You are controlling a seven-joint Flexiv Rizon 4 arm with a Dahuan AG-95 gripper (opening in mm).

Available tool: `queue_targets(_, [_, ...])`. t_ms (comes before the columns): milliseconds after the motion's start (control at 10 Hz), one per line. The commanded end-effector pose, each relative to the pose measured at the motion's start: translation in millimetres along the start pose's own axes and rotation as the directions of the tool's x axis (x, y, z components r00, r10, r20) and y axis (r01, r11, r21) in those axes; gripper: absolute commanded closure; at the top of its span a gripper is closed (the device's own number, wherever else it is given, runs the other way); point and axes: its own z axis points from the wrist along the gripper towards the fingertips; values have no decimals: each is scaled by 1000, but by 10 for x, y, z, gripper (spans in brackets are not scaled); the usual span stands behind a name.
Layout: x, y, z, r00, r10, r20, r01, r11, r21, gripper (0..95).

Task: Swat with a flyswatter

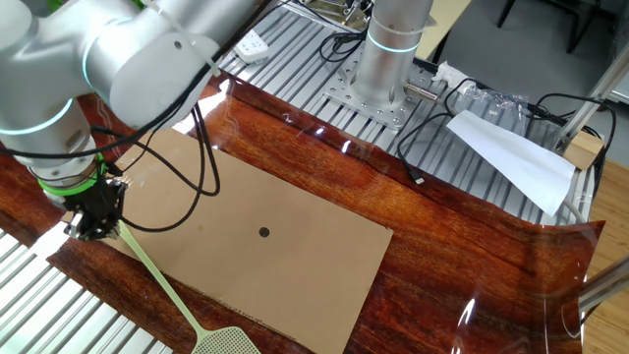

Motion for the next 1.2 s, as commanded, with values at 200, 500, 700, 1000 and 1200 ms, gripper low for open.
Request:
queue_targets(200, [8,-2,47,1000,28,4,-28,1000,-1,570])
queue_targets(500, [-19,14,19,1000,29,0,-29,1000,0,570])
queue_targets(700, [-16,11,38,999,42,-9,-42,999,0,380])
queue_targets(1000, [-18,13,20,999,42,-7,-42,999,6,380])
queue_targets(1200, [-15,12,22,999,35,-4,-35,999,6,380])
